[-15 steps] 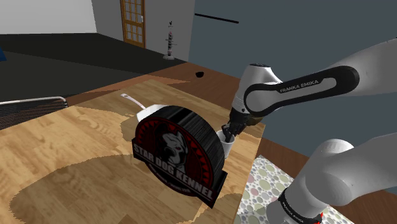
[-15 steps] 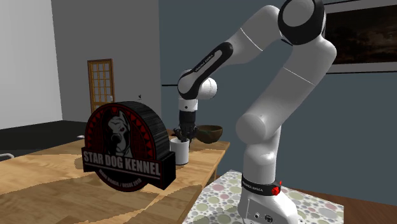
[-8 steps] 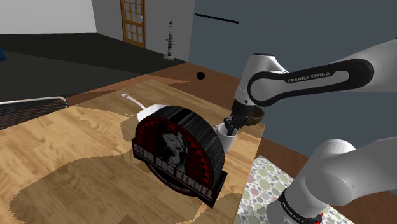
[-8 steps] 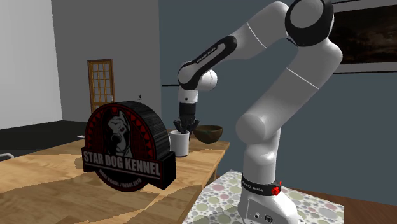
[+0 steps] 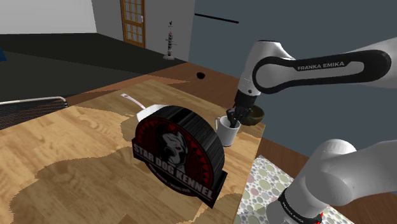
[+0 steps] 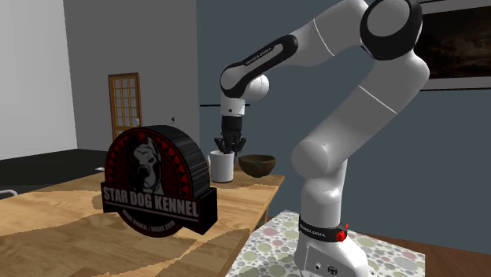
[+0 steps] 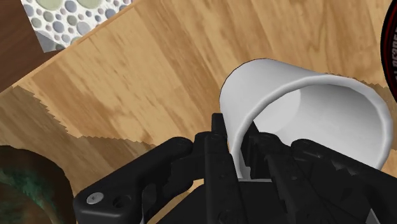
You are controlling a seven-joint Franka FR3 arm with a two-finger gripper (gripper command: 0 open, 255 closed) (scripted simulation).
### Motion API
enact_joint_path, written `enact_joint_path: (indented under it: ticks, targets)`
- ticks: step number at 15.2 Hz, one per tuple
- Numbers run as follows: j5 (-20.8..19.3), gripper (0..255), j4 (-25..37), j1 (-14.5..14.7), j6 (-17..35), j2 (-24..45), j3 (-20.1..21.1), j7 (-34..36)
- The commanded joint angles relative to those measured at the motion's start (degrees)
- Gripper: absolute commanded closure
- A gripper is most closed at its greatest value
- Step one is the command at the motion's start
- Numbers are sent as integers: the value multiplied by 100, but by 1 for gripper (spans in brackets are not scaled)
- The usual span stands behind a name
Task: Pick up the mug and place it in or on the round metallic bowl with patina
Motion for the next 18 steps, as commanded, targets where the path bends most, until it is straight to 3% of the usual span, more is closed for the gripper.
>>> enact_joint_path:
  ticks: [1, 16, 18]
  targets:
    - [0, 255, 136, 5, -187, -51, 10, 25]
    - [-39, 255, 1160, -5, -1363, -205, -6, 95]
    - [-195, 255, 1284, -127, -1356, -57, -246, -178]
